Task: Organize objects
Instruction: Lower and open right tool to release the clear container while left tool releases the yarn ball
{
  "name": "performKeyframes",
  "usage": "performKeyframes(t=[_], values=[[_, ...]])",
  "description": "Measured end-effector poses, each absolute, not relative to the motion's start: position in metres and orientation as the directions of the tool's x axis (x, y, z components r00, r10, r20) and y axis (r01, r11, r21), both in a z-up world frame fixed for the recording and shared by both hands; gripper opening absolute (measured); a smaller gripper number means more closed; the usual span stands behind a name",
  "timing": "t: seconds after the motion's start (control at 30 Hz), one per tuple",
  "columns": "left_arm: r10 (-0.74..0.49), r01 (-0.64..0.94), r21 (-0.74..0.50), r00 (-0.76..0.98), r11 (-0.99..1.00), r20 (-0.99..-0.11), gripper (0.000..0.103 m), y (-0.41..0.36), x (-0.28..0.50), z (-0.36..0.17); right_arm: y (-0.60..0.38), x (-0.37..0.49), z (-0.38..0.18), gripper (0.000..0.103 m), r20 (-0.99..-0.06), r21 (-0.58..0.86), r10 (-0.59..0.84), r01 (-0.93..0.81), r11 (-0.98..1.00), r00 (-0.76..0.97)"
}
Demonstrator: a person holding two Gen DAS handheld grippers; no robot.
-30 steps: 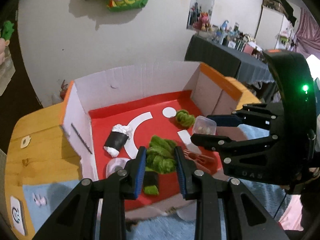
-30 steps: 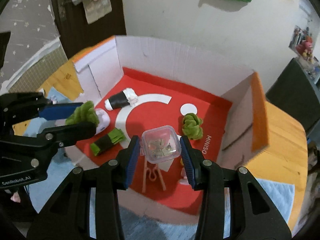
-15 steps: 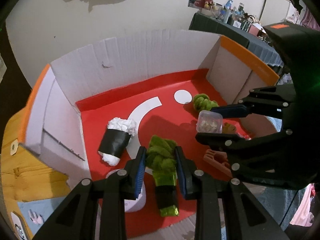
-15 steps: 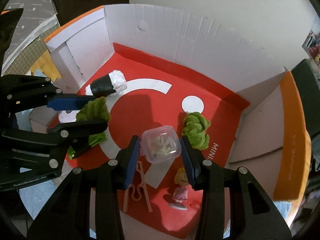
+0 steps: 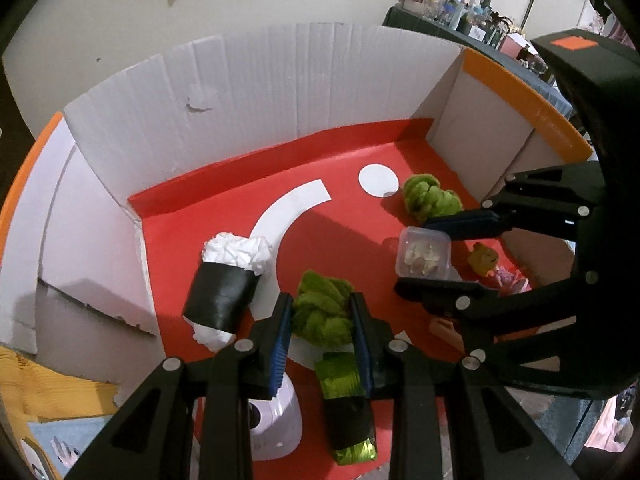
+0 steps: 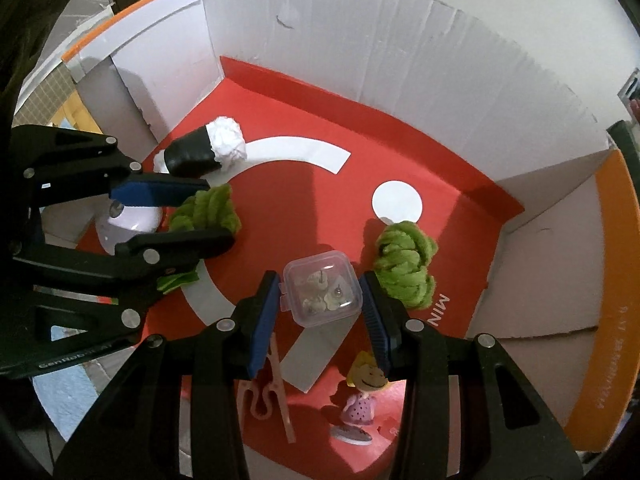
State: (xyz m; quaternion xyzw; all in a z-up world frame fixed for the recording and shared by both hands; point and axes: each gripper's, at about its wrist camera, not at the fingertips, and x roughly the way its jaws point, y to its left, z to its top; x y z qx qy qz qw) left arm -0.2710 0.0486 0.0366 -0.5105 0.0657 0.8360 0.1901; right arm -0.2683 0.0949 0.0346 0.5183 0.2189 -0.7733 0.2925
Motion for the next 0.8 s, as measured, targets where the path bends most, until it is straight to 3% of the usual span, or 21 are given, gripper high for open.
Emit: performKeyframes(t=[0.8], values=[[0.246,-0.37,-0.093,-0.39,-0.924,-0.888,0.035,0.045,-0.274,0.037,0.107,-0.265,0.035,0.041,-0.933,-0.015,-0.228,0.662,-0.749,-0.279]])
